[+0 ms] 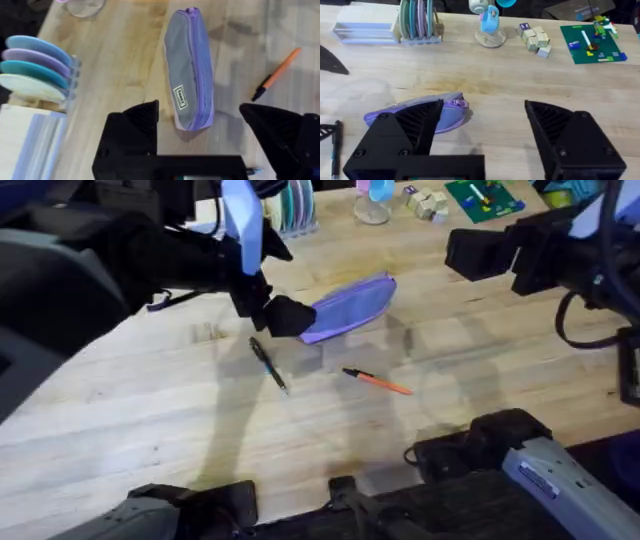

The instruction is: Unzip the bag, pick up the pens from the table one at a time and place them inside, then zip the bag closed.

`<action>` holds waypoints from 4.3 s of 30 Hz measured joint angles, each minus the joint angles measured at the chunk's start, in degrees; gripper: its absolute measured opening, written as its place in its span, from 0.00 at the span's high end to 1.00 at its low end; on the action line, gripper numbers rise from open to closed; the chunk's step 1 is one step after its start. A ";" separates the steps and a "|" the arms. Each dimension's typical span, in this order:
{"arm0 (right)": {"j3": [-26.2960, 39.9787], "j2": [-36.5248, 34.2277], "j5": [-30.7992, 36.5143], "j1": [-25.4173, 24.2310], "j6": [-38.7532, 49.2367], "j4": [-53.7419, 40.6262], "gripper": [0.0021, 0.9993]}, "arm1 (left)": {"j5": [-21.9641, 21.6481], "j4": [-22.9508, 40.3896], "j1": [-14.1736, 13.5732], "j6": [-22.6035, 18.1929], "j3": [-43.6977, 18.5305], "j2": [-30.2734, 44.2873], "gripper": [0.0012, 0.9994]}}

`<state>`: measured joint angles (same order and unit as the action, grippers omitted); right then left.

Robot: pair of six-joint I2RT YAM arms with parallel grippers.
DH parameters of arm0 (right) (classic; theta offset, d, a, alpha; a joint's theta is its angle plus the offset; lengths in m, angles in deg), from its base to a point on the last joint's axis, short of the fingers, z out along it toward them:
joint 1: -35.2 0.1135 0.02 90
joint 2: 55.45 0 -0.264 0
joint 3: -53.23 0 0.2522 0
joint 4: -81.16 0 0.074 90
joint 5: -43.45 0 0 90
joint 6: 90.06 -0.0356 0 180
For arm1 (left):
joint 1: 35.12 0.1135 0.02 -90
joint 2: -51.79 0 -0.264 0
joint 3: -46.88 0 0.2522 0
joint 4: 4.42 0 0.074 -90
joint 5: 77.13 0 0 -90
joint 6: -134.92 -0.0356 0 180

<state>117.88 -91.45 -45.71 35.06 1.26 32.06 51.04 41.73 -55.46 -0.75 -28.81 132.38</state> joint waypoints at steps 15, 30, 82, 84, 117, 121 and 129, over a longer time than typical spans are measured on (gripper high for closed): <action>0.00 0.02 0.00 0.00 0.00 0.15 0.00 | 3.92 -0.05 -0.59 -0.02 0.00 11.50 0.01; 0.00 0.02 0.00 0.00 0.00 0.15 0.00 | 4.09 -4.33 -3.21 -0.02 -0.02 18.08 0.01; 1.99 -37.49 -42.96 -27.38 8.05 -1.99 0.00 | 3.35 -5.16 -3.15 -0.31 -0.07 18.08 0.96; 1.99 -39.62 -45.93 -27.54 9.05 -1.99 0.00 | 3.35 -5.16 -3.15 -0.31 -0.07 18.08 0.96; 2.23 -57.62 -54.75 -17.52 11.42 8.88 0.00 | 3.35 -5.17 -3.15 -0.31 -0.07 18.08 0.96; 2.23 -57.62 -54.93 -15.63 10.23 10.52 0.00 | 3.35 -5.16 -3.15 -0.31 -0.07 18.08 0.96; 2.25 -57.62 -60.93 -15.41 7.88 11.10 0.00 | 3.35 -5.18 -3.15 -0.31 -0.07 18.08 0.96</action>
<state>120.13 -149.07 -106.64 19.65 9.14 43.17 54.39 36.56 -58.61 -1.06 -28.88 150.46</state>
